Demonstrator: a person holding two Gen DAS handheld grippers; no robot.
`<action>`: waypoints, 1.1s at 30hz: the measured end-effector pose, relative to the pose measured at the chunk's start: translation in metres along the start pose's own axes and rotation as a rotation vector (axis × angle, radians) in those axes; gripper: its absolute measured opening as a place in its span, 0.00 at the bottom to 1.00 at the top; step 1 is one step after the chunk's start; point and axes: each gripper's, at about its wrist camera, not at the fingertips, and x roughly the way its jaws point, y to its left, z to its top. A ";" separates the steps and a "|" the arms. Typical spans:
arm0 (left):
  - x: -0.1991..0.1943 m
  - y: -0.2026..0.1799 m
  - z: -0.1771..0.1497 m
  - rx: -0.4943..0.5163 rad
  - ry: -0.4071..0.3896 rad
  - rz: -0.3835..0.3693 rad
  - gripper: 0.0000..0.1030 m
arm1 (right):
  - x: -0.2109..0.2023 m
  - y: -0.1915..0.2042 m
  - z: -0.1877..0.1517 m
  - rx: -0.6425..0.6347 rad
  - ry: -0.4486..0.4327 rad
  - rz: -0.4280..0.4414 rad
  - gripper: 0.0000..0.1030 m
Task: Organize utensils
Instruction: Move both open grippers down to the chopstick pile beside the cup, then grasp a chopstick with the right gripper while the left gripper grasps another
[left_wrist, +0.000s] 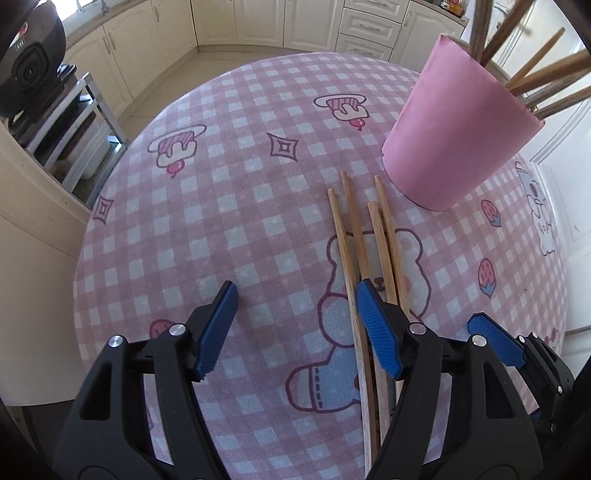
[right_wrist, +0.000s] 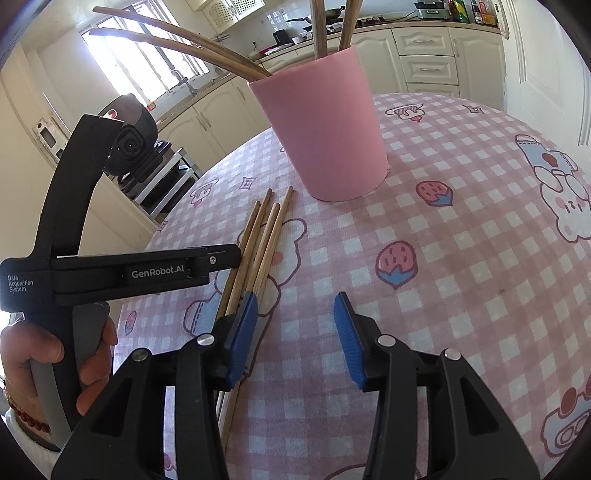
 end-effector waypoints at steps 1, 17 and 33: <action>0.000 -0.002 -0.001 0.011 -0.002 0.008 0.64 | 0.000 -0.001 0.001 0.002 0.000 -0.004 0.40; -0.007 0.005 -0.015 0.108 -0.040 -0.007 0.33 | 0.023 0.016 0.027 -0.070 0.062 -0.030 0.40; 0.000 0.002 -0.003 0.120 -0.039 -0.044 0.13 | 0.056 0.033 0.056 -0.139 0.182 -0.143 0.19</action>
